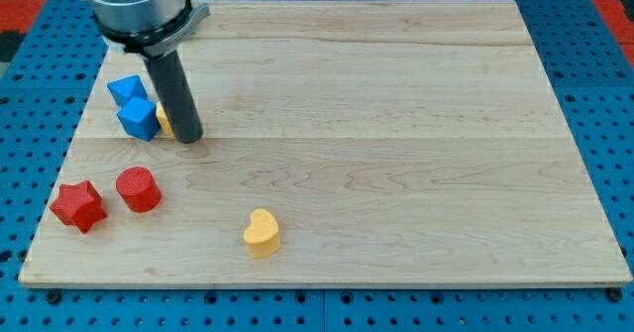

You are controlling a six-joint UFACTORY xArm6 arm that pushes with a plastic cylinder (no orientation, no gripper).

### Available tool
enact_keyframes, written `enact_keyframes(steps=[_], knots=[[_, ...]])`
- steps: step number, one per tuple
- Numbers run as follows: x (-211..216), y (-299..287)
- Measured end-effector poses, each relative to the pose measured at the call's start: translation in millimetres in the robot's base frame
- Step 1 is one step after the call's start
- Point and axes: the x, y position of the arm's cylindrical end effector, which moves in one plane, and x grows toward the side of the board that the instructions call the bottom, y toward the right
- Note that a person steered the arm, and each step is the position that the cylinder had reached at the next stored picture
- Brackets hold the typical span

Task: Move the yellow heart below the yellow hexagon

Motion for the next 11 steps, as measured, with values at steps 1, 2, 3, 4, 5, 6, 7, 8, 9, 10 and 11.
enact_keyframes(steps=[1,2,3,4,5,6,7,8,9,10,11], knots=[[-10.8,-14.9],[-23.8,-20.7],[26.6,105.9],[124.5,228.1],[180.8,220.8],[159.7,119.6],[128.1,99.0],[169.2,120.7],[146.4,55.8],[87.5,18.1],[57.7,17.0]])
